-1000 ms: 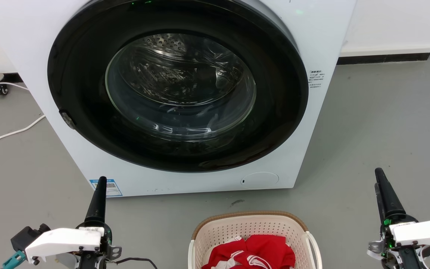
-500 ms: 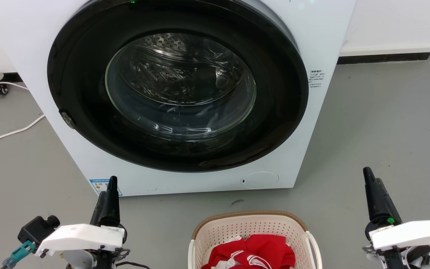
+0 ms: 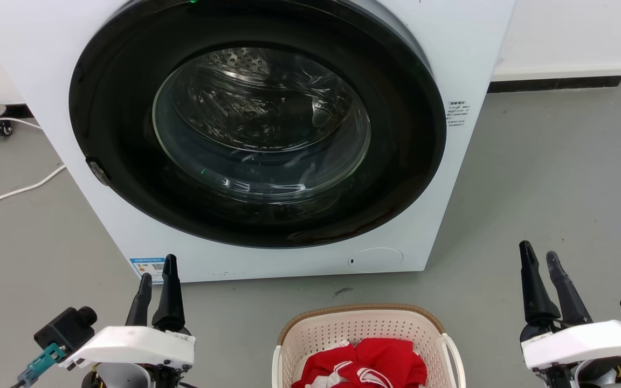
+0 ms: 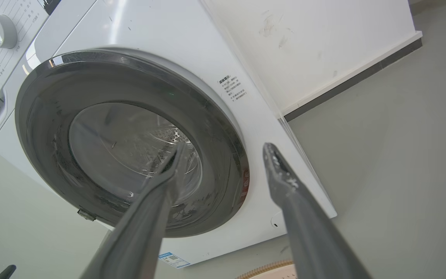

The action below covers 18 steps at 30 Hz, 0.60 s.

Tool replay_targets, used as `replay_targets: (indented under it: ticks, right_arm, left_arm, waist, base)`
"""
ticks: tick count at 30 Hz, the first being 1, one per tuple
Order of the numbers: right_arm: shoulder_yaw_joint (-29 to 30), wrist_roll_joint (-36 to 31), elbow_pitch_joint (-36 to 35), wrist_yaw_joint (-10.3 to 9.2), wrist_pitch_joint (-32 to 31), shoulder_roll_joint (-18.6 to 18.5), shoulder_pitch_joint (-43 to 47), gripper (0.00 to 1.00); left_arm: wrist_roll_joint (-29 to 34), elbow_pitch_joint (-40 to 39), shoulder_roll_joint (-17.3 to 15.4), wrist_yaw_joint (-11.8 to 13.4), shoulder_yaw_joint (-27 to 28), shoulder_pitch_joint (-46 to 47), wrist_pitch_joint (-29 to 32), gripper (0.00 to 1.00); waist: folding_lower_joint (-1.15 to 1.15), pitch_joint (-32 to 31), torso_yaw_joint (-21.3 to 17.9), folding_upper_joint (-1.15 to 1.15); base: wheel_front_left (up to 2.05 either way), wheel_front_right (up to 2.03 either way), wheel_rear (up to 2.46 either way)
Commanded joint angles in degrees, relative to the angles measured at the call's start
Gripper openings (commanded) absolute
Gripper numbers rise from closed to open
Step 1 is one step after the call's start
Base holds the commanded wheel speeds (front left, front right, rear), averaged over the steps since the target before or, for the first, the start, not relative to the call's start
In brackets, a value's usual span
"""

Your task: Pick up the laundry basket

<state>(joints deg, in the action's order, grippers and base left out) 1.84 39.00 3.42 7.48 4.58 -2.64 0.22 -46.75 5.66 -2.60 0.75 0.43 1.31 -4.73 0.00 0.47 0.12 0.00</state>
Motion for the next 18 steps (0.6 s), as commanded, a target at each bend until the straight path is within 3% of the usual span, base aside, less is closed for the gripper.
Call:
replay_targets:
  ticks: [1,18]
  right_arm:
    - [0.08,-2.73,-1.38,0.02,0.80,-0.21,-0.11,1.00]
    - [-0.14,-14.96,-3.15,0.01,3.48,-0.25,1.52,1.00]
  left_arm:
    - [2.63,-1.18,-0.24,0.18,-0.34,-0.20,-0.69,1.00]
    - [14.40,-1.87,-0.28,0.02,-2.07,-1.37,-3.33,1.00]
  waist:
    - [0.00,0.00,0.03,0.00]
    - [0.00,-0.02,0.12,0.00]
  base:
    - [0.00,0.00,0.00]
    - [0.00,0.00,0.00]
